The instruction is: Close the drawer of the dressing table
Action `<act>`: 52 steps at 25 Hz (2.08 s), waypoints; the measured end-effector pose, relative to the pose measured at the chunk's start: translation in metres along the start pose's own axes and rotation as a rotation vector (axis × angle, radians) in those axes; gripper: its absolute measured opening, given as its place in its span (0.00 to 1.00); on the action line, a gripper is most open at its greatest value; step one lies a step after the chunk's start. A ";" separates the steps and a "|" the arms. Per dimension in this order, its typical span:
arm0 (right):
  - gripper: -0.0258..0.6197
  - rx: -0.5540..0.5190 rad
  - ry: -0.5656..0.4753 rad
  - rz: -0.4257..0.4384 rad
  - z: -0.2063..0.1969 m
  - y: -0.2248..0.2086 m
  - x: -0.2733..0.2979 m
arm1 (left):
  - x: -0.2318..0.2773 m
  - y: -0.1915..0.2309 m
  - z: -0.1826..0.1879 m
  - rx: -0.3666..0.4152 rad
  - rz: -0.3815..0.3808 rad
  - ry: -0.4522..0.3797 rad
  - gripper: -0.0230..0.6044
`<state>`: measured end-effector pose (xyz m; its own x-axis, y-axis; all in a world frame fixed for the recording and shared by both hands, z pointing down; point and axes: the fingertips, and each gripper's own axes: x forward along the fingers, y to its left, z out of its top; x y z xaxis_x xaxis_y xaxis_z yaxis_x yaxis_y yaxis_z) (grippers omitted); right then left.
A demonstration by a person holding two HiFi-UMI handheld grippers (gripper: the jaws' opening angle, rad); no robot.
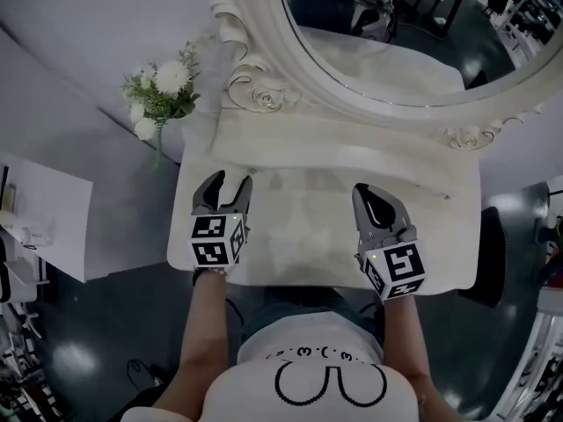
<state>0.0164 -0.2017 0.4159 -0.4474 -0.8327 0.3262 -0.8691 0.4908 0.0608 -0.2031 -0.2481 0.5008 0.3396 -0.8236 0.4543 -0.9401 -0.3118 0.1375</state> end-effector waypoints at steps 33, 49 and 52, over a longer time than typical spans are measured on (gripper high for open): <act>0.04 -0.146 -0.336 -0.067 0.161 0.019 -0.065 | -0.157 -0.044 0.187 0.310 0.105 -0.543 0.03; 0.04 -0.132 -0.380 -0.125 0.177 0.012 -0.080 | -0.167 -0.053 0.209 0.293 0.051 -0.597 0.03; 0.04 -0.139 -0.377 -0.119 0.178 0.014 -0.079 | -0.166 -0.053 0.208 0.295 0.042 -0.599 0.03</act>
<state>0.0020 -0.1742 0.2234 -0.4139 -0.9085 -0.0576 -0.8943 0.3940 0.2122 -0.2039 -0.1933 0.2345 0.3402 -0.9320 -0.1248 -0.9346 -0.3205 -0.1545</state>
